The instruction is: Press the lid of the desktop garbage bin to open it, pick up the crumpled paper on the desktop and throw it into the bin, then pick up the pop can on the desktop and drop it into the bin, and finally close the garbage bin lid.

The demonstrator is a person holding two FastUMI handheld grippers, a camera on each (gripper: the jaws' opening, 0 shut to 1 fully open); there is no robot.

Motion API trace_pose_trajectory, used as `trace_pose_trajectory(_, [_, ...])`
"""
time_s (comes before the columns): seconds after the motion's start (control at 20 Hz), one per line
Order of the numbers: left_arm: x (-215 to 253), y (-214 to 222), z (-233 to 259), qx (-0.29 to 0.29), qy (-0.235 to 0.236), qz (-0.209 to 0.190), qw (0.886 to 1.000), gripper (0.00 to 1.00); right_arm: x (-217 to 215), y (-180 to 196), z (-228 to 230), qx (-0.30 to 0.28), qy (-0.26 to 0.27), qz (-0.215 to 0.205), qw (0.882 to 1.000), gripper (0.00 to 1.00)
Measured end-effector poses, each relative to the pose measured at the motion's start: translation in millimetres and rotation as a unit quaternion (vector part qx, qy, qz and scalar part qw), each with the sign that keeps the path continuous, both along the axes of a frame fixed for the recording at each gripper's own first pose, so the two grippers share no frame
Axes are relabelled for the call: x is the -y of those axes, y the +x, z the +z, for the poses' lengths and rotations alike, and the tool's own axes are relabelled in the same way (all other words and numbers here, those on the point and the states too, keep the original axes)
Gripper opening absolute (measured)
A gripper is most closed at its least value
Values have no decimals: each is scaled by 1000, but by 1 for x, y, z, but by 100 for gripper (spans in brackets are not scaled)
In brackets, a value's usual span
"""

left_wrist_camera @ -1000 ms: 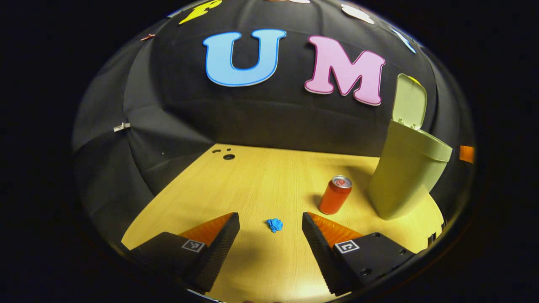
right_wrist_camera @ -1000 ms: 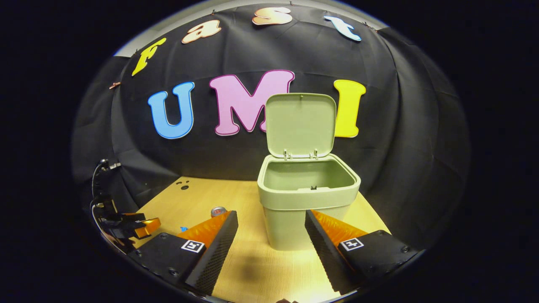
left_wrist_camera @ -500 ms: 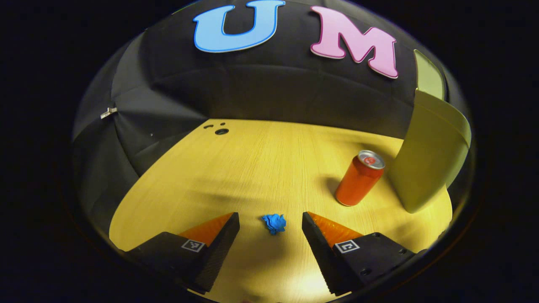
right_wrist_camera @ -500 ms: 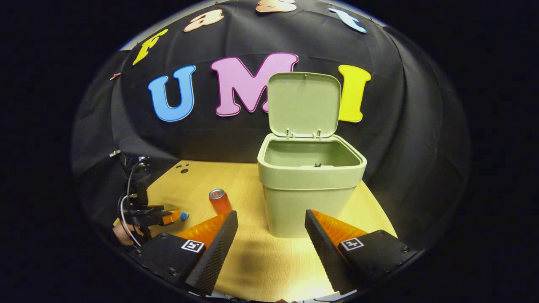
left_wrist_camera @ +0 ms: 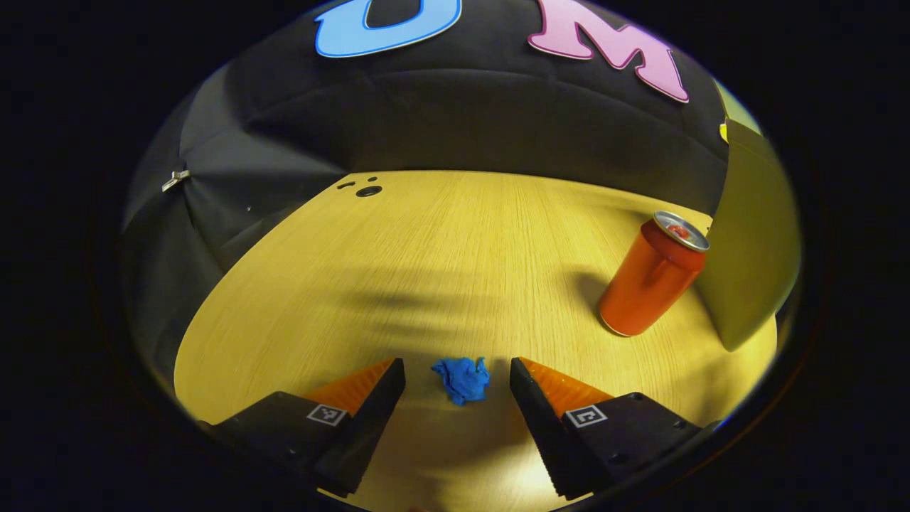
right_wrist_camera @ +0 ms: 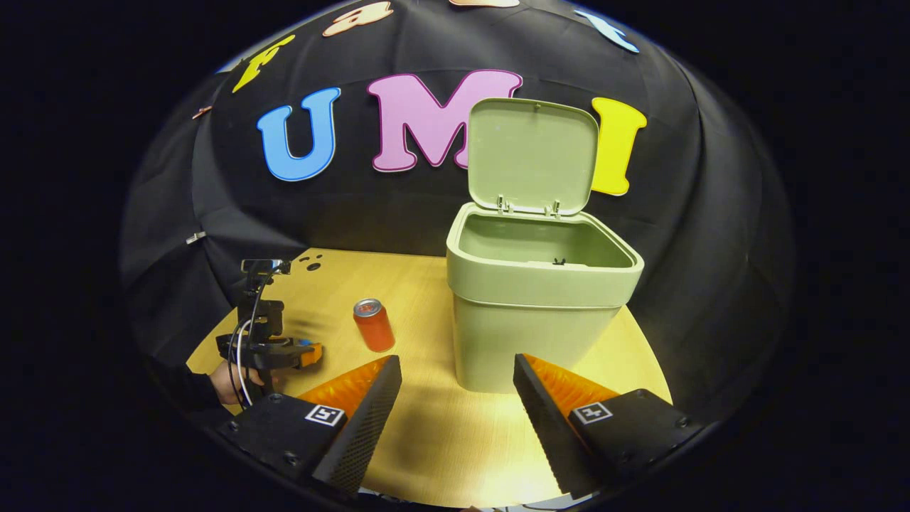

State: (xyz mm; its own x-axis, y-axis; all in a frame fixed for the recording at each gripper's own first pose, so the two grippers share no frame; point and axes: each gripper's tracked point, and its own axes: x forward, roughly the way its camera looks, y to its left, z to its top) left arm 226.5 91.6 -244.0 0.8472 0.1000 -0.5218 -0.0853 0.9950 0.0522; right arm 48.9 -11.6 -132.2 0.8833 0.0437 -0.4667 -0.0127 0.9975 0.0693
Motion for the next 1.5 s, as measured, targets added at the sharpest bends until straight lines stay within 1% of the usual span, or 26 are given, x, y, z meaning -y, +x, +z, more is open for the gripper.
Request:
trace_pose_trajectory(0.15, [3,7,-1,3,6,-12,1000,94,2,5,1,1,5,-3,1000,99])
trace_pose_trajectory(0.2, [4,7,-2,1,6,-13,1000,91,2,5,0,1,3,-1,1000,99])
trace_pose_trajectory(0.25, [7,6,-3,2,3,-13,1000,92,0,5,-2,-1,0,4,1000,99])
trace_pose_trajectory(0.3, [8,5,-5,1,0,-10,1000,84,-1,4,-6,-4,-4,9,1000,99])
trace_pose_trajectory(0.4, [8,7,-5,5,1,-8,1000,82,-6,3,-10,-9,-5,15,1000,99])
trace_pose_trajectory(0.5, [9,5,-4,15,0,-5,1000,79,-8,4,-7,-7,-2,16,1000,99])
trace_pose_trajectory(0.65, [10,5,-5,27,0,-8,1000,77,-8,6,-5,-1,3,14,1000,99])
trace_pose_trajectory(0.7, [10,5,-5,29,3,-10,1000,73,-8,7,-5,-1,5,13,1000,99])
trace_pose_trajectory(0.85, [8,5,-5,32,2,-9,999,43,-8,6,-7,-4,11,11,1000,99])
trace_pose_trajectory(0.95, [8,5,-4,30,4,-12,999,36,-7,6,-9,-6,14,10,1000,99])
trace_pose_trajectory(1.15, [7,7,-3,26,13,-21,999,30,-8,4,-10,-7,16,13,1000,99])
trace_pose_trajectory(1.3, [8,7,1,26,1,-19,999,27,-8,5,-9,-5,15,17,1000,99])
trace_pose_trajectory(1.4, [7,7,12,35,0,-19,999,27,-8,4,-9,-4,15,19,1000,99])
trace_pose_trajectory(1.5, [11,8,32,53,4,-27,998,27,-9,5,-8,-2,18,20,1000,99])
